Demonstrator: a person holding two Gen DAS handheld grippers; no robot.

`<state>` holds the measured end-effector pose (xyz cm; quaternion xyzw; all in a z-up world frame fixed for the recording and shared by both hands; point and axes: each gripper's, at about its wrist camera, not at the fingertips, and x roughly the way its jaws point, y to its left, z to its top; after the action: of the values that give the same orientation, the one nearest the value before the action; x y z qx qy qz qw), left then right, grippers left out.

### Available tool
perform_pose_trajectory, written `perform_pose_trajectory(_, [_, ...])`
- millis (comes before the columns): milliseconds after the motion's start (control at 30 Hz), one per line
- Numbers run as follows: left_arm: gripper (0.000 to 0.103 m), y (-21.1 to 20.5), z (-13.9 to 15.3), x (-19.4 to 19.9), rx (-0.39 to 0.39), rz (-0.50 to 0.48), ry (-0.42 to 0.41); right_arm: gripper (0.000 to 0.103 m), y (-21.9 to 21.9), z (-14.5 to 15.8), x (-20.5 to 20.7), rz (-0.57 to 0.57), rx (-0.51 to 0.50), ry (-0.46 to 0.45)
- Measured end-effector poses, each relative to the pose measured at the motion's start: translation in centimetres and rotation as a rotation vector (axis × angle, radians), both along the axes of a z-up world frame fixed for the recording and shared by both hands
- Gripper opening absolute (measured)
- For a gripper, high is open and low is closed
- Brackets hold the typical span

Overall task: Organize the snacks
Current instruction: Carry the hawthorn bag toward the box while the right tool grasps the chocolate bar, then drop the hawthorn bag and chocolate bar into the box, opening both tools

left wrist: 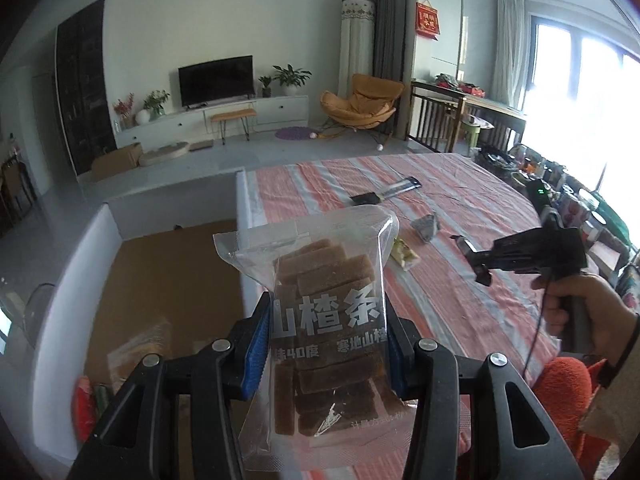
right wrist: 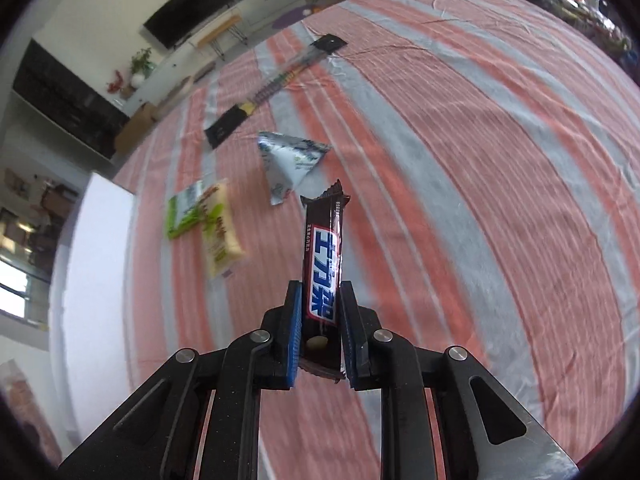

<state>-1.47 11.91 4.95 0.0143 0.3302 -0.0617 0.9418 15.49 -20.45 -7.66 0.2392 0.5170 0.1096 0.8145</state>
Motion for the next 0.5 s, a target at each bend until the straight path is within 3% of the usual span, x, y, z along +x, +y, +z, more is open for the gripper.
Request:
perform_pose_trajectory(100, [0.048, 1.4, 0.4, -0.6, 0.018, 0.038, -0.026, 0.018, 2.1, 1.9, -1.7, 0.061, 0.108, -0.032])
perform_pose_trajectory(200, [0.048, 3.8, 0.6, -0.7, -0.032, 0.065, -0.012, 0.018, 6.0, 4.0, -3.0, 0.141, 0.218, -0.038])
perform_pose_trajectory(300, [0.048, 7.9, 0.9, -0.8, -0.093, 0.137, 0.007, 0.018, 11.9, 7.0, -4.3, 0.271, 0.292, -0.068])
perform_pose_trajectory(500, [0.048, 16.6, 0.0, -2.1, -0.063, 0.342, 0.033, 0.018, 25.4, 11.4, -8.0, 0.525, 0.353, -0.129])
